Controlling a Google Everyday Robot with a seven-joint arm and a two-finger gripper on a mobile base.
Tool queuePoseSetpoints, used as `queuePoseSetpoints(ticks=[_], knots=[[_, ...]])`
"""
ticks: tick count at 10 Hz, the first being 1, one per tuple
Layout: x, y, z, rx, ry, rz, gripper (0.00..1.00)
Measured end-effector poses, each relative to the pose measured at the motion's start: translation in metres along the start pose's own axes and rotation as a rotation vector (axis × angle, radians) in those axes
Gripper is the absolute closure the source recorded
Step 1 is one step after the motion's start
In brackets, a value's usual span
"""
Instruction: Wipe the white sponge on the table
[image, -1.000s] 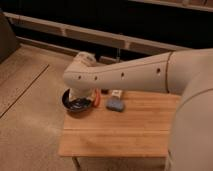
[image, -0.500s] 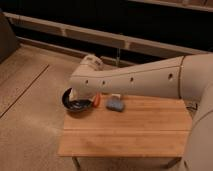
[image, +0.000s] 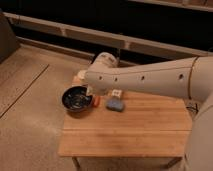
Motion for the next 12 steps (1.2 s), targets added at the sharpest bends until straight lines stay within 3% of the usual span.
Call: queuePoseSetpoints(ticks=[3,12], knots=[[-0.005,-0.026,0.015,0.029,-0.003,0.117,0.35],[-0.006,-0.024,0.015,0.025,-0.005,0.117,0.35]])
